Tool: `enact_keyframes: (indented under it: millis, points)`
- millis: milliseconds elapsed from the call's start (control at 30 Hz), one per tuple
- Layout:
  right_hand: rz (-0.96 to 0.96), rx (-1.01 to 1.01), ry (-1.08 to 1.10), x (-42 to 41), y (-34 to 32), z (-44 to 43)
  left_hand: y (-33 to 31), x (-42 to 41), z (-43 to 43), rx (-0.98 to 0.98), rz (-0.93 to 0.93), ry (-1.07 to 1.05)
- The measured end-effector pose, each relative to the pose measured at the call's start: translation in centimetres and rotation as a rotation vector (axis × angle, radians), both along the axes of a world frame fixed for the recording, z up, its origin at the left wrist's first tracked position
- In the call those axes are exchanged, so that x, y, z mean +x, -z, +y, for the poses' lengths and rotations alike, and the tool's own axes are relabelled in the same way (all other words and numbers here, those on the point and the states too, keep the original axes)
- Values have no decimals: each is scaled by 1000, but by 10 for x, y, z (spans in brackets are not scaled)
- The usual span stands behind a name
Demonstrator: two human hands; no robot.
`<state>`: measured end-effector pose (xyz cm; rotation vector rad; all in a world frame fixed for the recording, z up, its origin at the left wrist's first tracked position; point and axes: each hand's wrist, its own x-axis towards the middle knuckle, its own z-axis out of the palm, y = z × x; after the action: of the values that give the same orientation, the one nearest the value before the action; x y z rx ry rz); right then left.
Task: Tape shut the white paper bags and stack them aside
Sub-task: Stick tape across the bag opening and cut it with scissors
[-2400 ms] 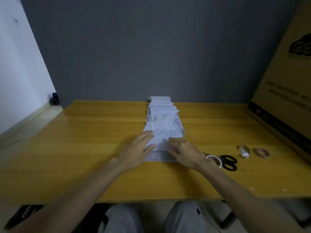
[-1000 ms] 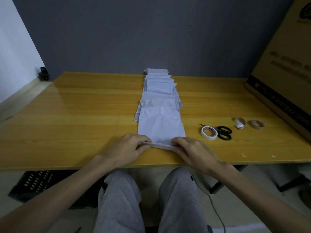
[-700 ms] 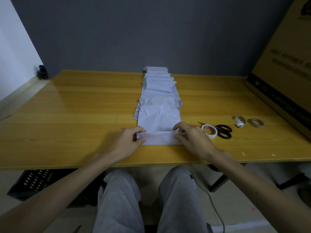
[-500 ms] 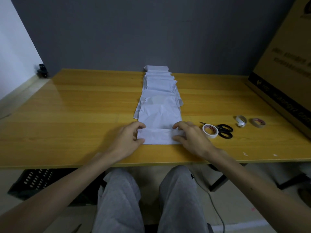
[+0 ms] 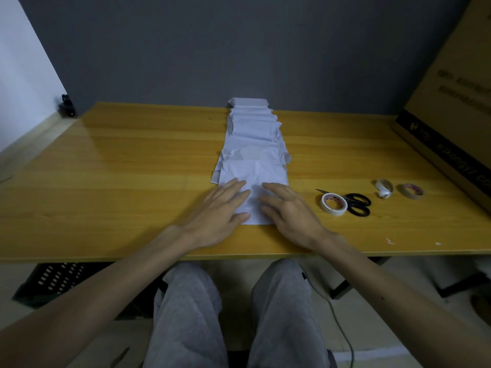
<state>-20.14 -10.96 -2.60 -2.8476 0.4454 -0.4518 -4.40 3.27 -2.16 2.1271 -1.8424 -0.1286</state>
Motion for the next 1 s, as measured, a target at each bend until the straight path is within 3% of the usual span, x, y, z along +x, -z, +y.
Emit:
enact_keyframes:
  millis: [200,400,1000]
  points:
    - [200,82,-39,8,10,-3,20,3,-8,198,-139,-19]
    - [305,119,-24,4,13,-4,18,1,-12,342,-107,-74]
    - [375,55,43,9,19,-2,5,10,12,490,-67,-135]
